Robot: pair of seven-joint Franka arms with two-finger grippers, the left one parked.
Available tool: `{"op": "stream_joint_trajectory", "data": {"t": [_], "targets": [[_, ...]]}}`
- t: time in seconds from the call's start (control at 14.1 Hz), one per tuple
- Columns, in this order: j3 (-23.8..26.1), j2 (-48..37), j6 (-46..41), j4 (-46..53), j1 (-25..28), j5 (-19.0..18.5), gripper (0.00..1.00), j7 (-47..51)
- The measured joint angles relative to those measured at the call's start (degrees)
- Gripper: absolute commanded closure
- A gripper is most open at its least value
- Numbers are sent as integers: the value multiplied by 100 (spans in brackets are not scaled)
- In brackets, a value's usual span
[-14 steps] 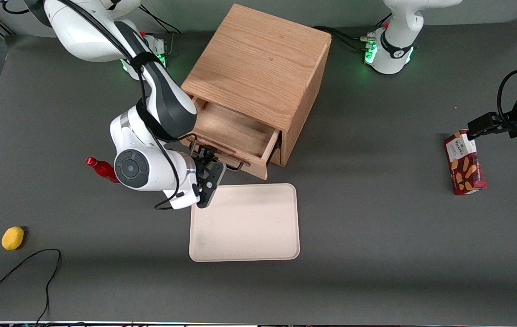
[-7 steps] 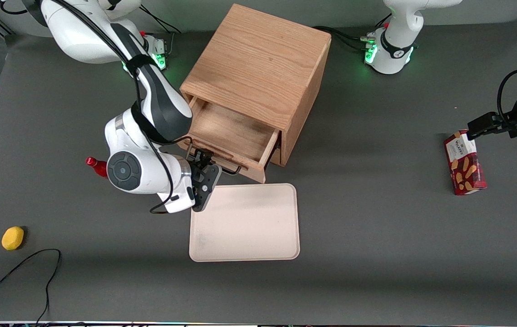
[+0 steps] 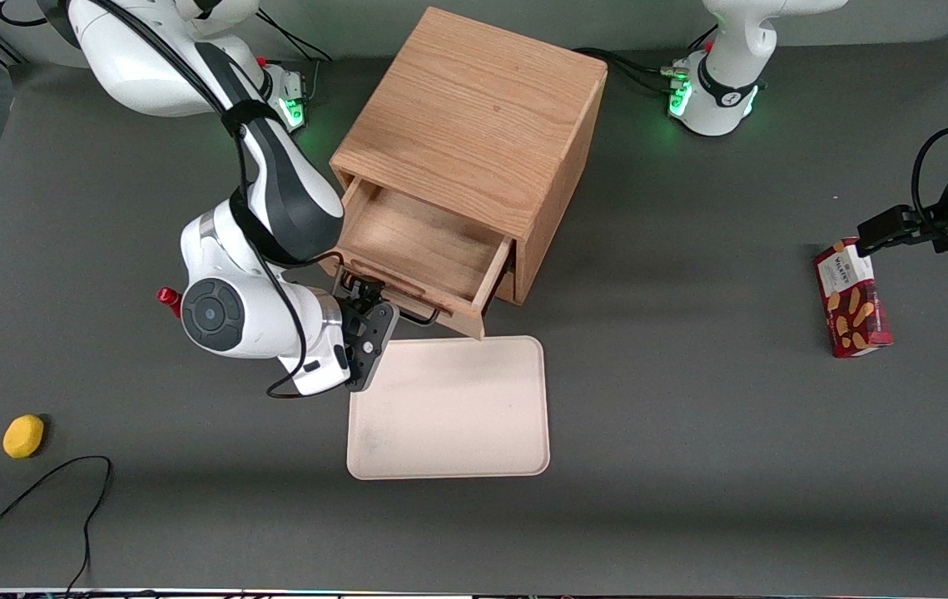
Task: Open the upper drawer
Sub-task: 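Pull the upper drawer outward by its handle with the right gripper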
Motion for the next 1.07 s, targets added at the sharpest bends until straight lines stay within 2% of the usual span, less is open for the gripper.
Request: {"op": "stream_joint_trajectory", "data": {"t": [1.07], "targets": [[-2, 119, 405, 23, -288, 8, 0, -242]]}}
